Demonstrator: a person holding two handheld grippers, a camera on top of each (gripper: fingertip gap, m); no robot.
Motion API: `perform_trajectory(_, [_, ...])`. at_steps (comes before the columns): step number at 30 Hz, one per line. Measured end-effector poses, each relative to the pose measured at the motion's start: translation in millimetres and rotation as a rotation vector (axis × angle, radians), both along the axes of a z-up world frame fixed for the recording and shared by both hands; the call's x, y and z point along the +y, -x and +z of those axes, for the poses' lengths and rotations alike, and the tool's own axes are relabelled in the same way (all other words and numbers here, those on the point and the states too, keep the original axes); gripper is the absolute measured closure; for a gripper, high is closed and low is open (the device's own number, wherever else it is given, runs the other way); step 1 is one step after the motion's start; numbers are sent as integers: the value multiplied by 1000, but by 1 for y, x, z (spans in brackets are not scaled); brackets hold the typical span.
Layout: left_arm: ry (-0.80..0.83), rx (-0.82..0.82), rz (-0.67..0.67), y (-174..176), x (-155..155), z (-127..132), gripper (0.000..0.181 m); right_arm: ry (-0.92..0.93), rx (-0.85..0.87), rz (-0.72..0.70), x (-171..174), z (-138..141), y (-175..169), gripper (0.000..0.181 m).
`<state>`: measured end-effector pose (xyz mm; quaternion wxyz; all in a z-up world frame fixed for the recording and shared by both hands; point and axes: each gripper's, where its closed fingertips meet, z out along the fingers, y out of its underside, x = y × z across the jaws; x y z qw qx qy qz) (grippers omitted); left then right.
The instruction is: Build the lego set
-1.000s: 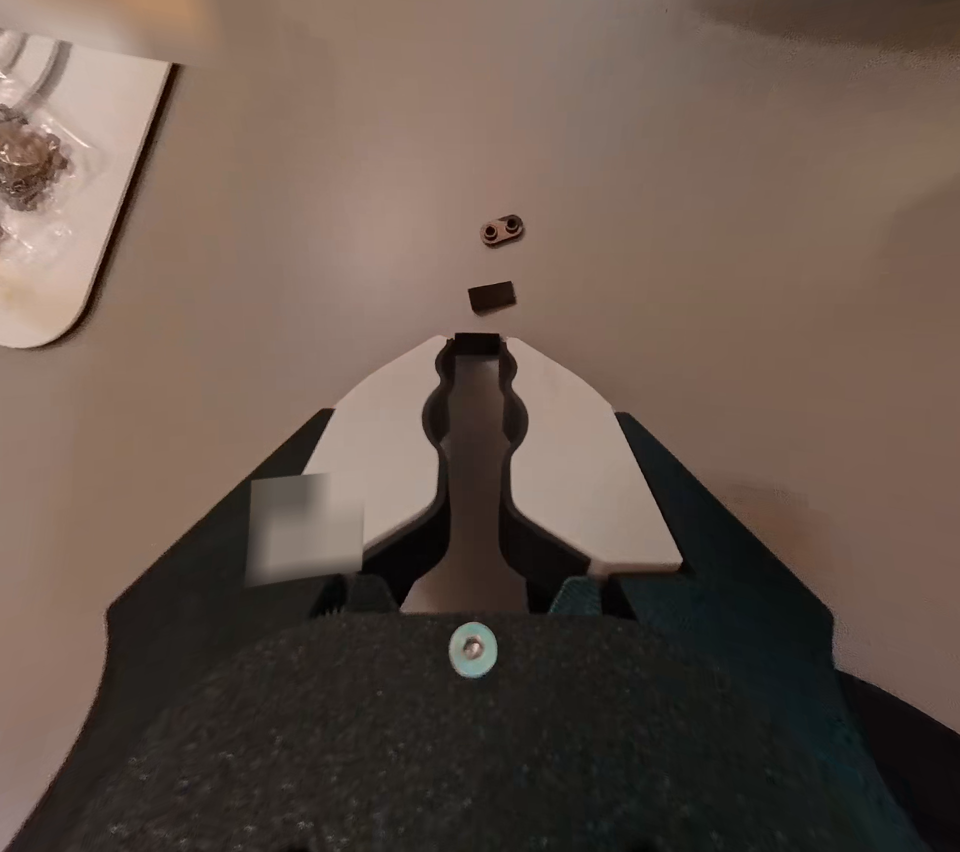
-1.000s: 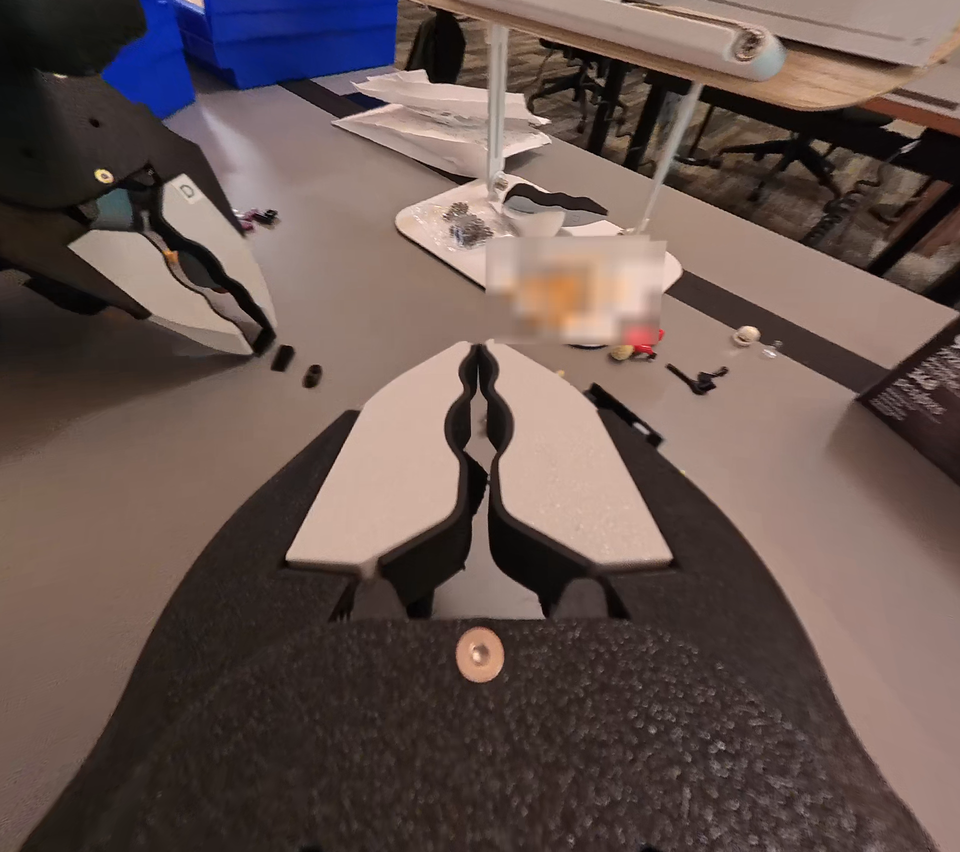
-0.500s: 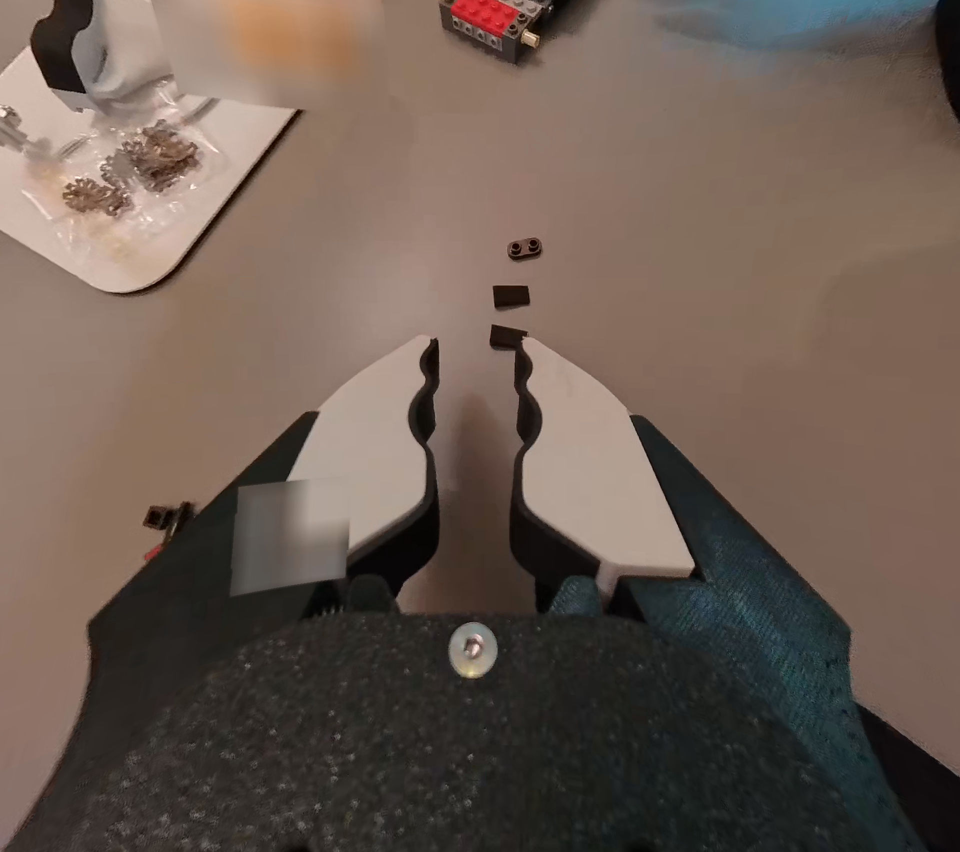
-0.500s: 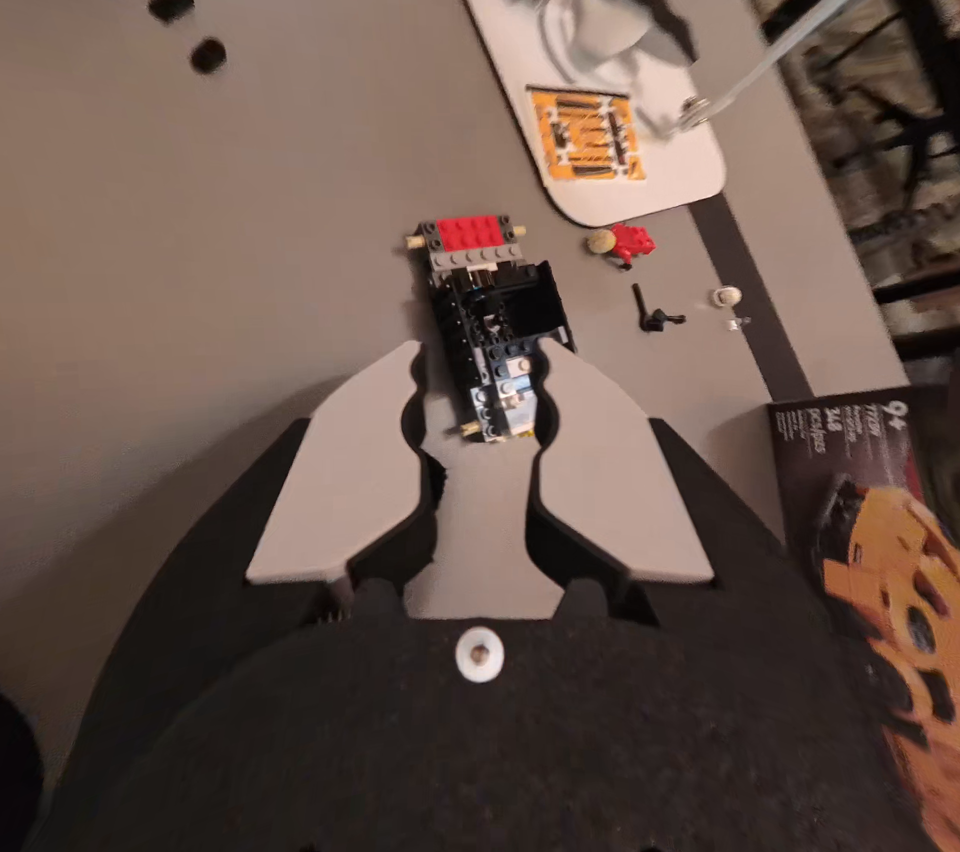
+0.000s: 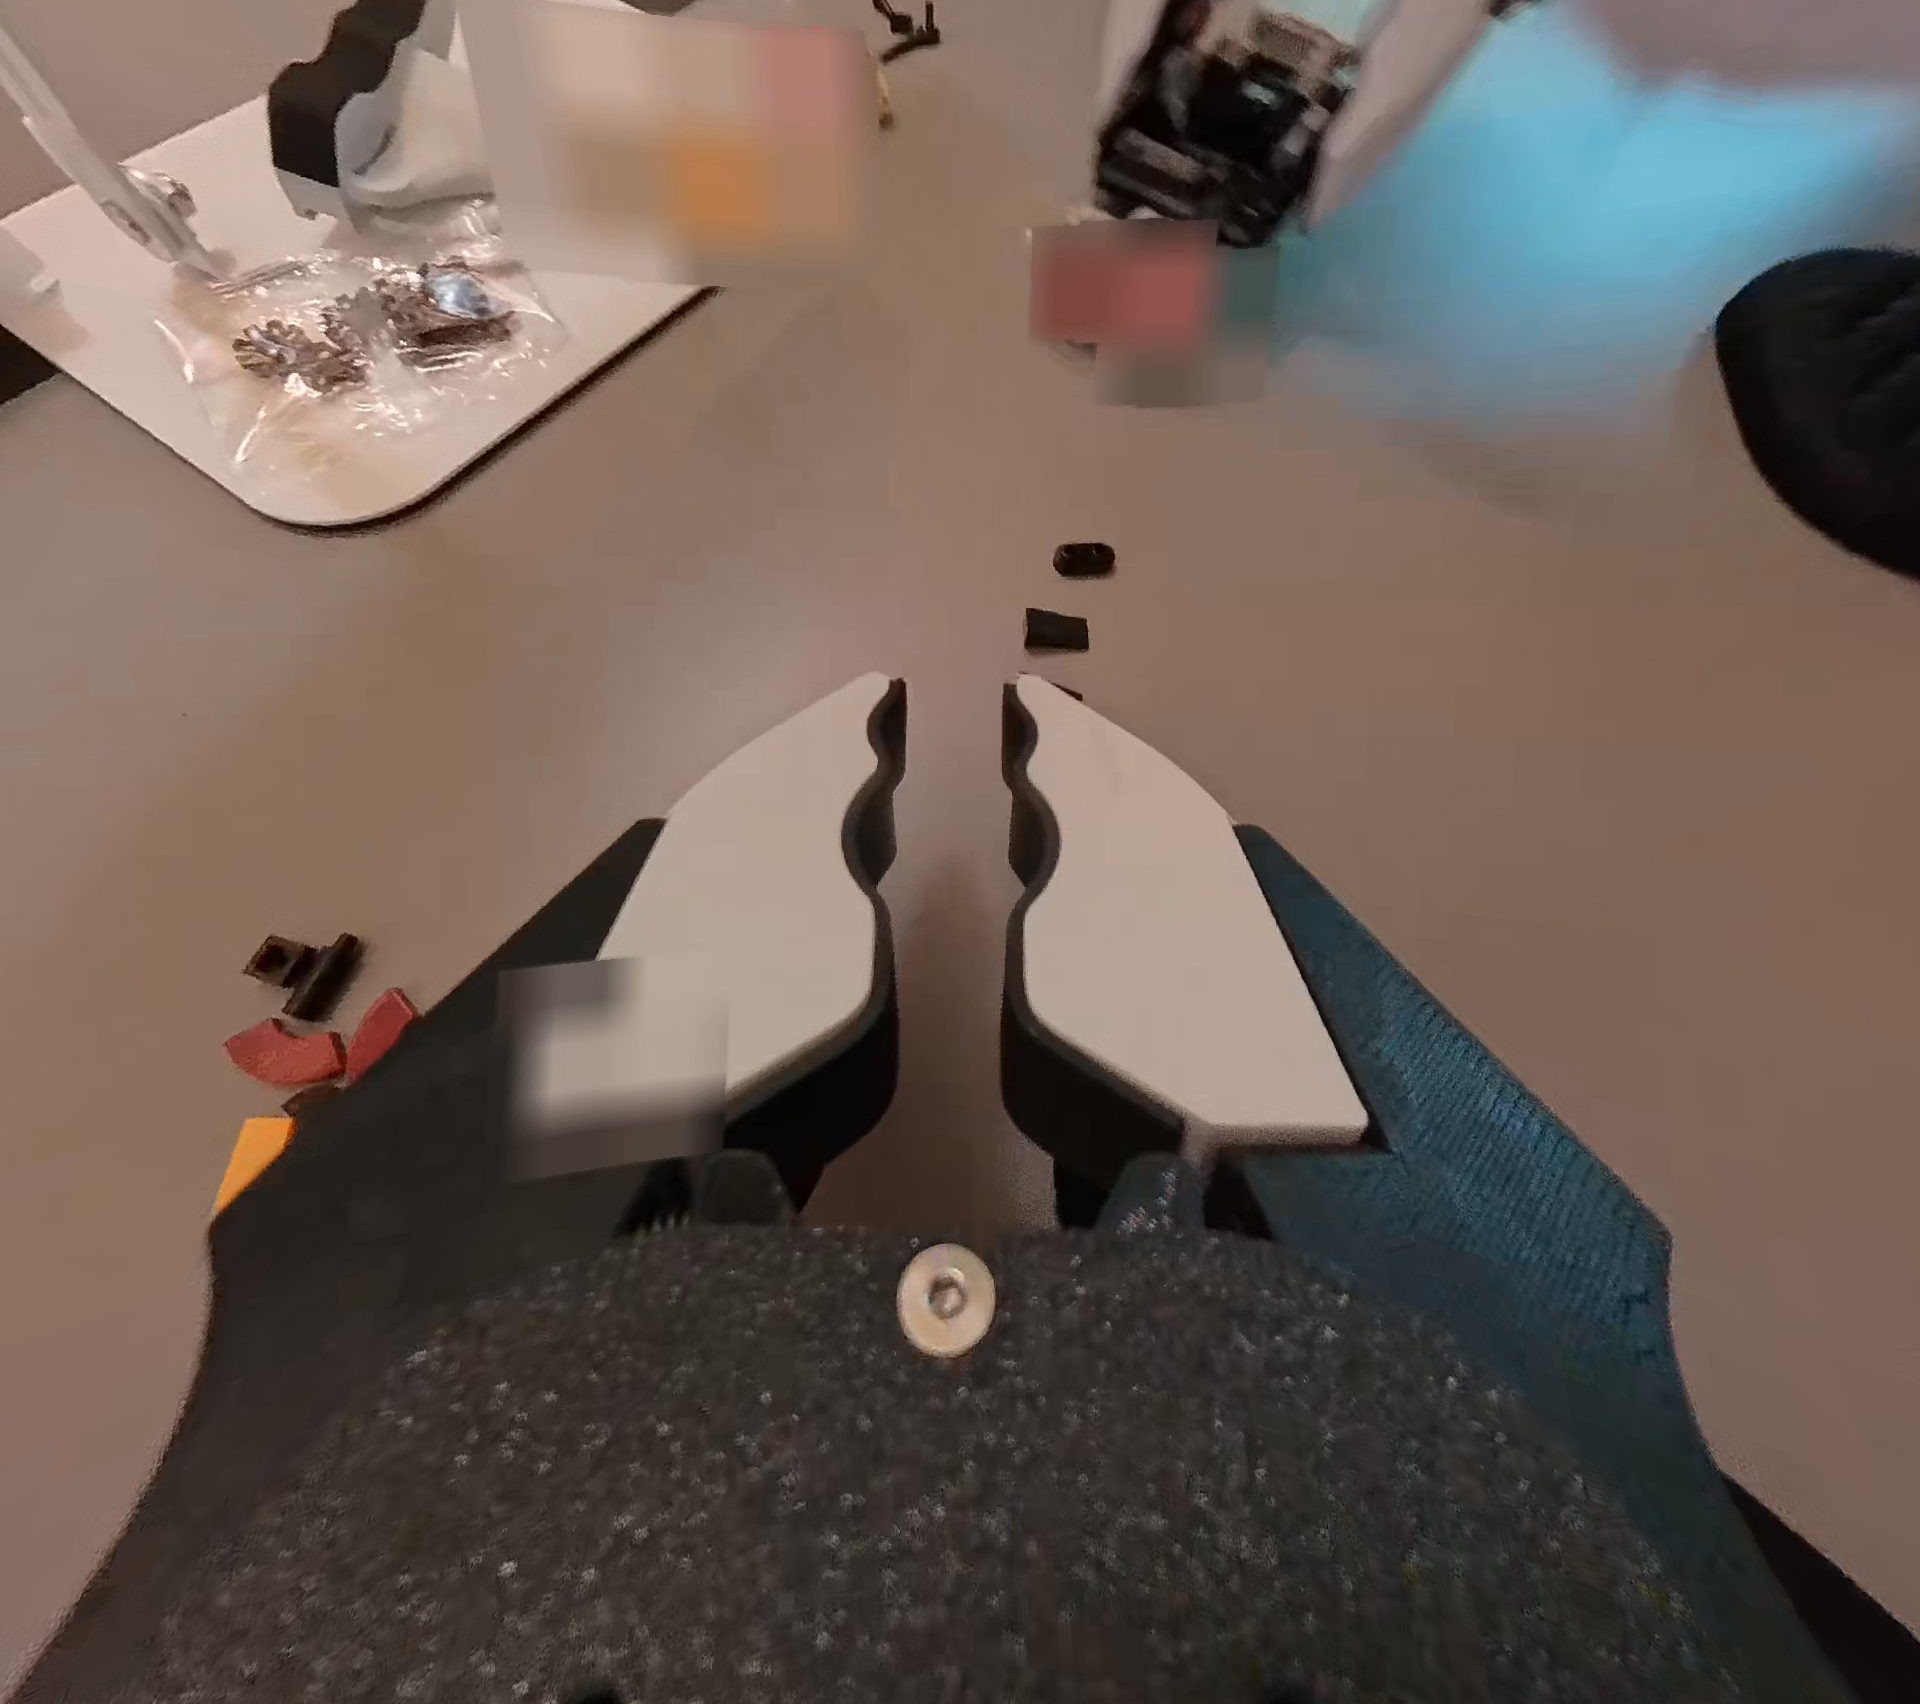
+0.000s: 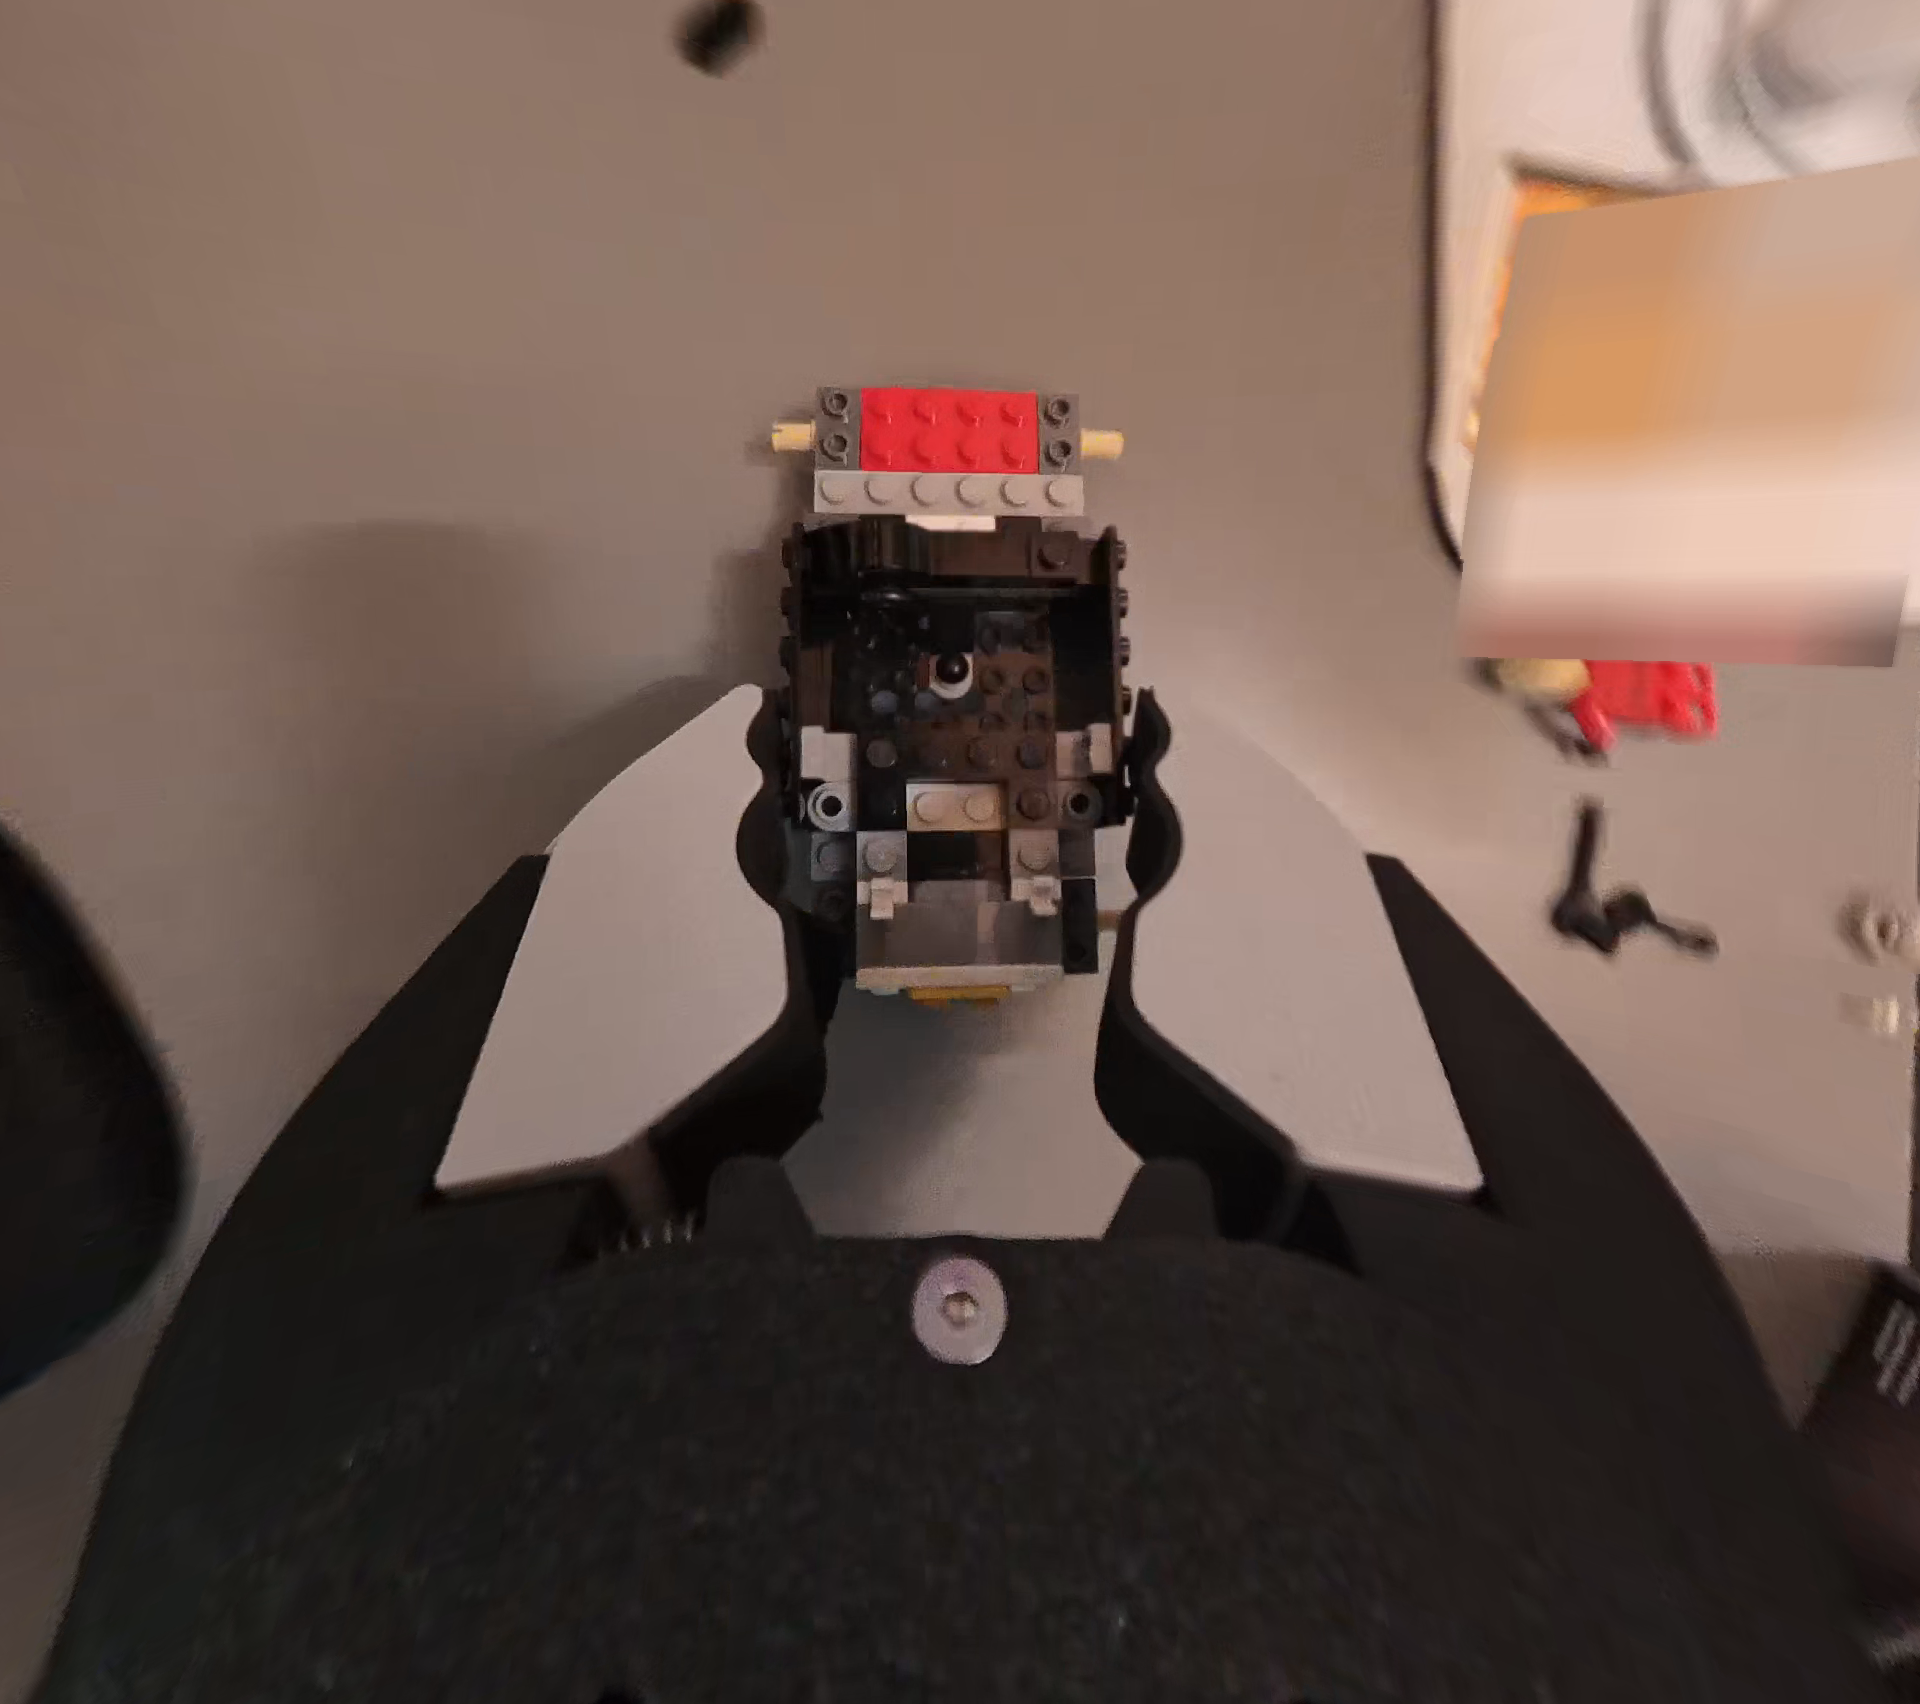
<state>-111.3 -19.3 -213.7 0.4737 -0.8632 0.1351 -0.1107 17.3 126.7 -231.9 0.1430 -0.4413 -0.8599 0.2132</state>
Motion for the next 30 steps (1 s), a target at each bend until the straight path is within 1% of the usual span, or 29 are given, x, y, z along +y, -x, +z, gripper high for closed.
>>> perform_trajectory(3, [-17, -31, 21, 3, 1, 4, 165, -31, 19, 157, -63, 15, -3, 118])
perform_trajectory(6, [-29, 4, 16, 0, 1, 6, 166, -35, 12, 271, -116, 18, -2, 118])
perform_trajectory(8, [-37, 51, 17, -1, 1, 6, 166, -22, 8, 323, -141, 17, 2, 118])
perform_trajectory(11, [-39, 70, 26, 0, 1, 5, 167, -40, 8, 363, -164, 9, 13, 117])
perform_trajectory(13, [-39, 77, 28, 0, 0, 6, 167, -50, -7, 367, -170, 0, 20, 117])
perform_trajectory(15, [-44, 89, 21, -2, 0, 7, 167, -69, -26, 356, -170, -10, 25, 117])
perform_trajectory(17, [-42, 101, 9, -6, -1, 5, 167, -70, -25, 331, -168, -15, 28, 117])
perform_trajectory(18, [-38, 111, 4, -7, -1, 4, 167, -51, -2, 308, -168, -11, 31, 114])
perform_trajectory(20, [-29, 128, -4, -8, -2, 1, 168, -3, 72, 248, -165, 7, 35, 111])
perform_trajectory(23, [-24, 121, -21, -11, -2, 0, 168, 125, 232, 126, -158, 46, 38, 115])
perform_trajectory(25, [-16, 100, -50, -15, -5, 0, 167, 186, 286, 63, -152, 59, 29, 116])
perform_trajectory(27, [2, 60, -110, -22, -10, 2, 165, 134, 295, 15, -142, 51, 15, 115])
perform_trajectory(28, [19, 31, -161, -29, -15, 3, 163, 96, 281, -5, -138, 42, 6, 114])
perform_trajectory(30, [52, -34, -289, -44, -30, 6, 159, 91, 248, -56, -139, 25, -8, 113])
